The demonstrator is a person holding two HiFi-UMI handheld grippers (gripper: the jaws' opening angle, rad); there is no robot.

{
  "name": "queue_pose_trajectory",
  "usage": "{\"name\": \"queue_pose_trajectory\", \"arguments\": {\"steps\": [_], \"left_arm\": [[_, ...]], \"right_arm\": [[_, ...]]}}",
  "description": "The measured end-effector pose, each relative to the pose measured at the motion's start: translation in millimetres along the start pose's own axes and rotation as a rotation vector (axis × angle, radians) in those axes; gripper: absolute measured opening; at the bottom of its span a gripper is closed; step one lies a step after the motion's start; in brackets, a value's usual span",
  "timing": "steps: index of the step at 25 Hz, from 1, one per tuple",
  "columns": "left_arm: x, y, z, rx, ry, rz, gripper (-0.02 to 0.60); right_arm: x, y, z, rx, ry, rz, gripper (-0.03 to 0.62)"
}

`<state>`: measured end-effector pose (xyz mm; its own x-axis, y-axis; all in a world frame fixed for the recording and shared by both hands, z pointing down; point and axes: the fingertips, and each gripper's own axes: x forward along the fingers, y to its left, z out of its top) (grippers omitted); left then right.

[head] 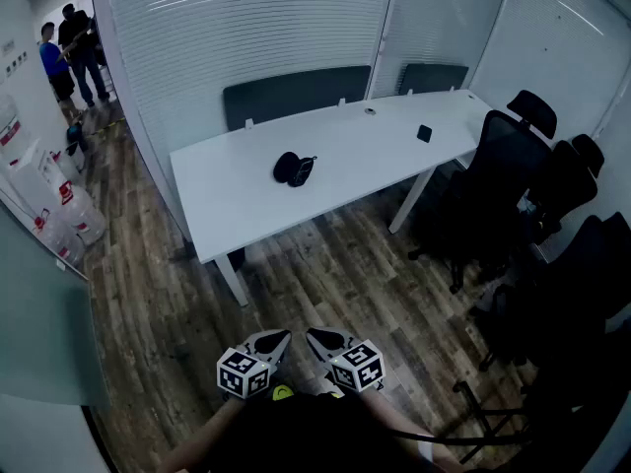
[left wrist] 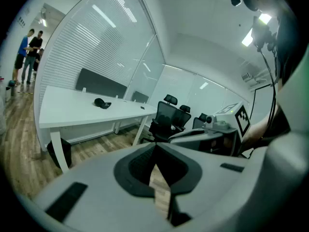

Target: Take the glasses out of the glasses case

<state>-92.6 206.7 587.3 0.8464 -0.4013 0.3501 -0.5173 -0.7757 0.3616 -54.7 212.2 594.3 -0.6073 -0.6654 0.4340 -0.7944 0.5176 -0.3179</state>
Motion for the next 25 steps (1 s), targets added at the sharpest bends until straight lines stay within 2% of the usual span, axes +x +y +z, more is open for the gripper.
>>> {"name": "queue_pose_trajectory", "arguments": {"steps": [10, 25], "left_arm": [[3, 6, 3, -0.002, -0.008, -0.006, 0.009], [-6, 8, 1, -0.018, -0.025, -0.002, 0.009]], "right_arm": [[1, -7, 9, 0.053, -0.035, -0.001, 0.031], [2, 5, 3, 0.013, 0.002, 0.009, 0.017]]}}
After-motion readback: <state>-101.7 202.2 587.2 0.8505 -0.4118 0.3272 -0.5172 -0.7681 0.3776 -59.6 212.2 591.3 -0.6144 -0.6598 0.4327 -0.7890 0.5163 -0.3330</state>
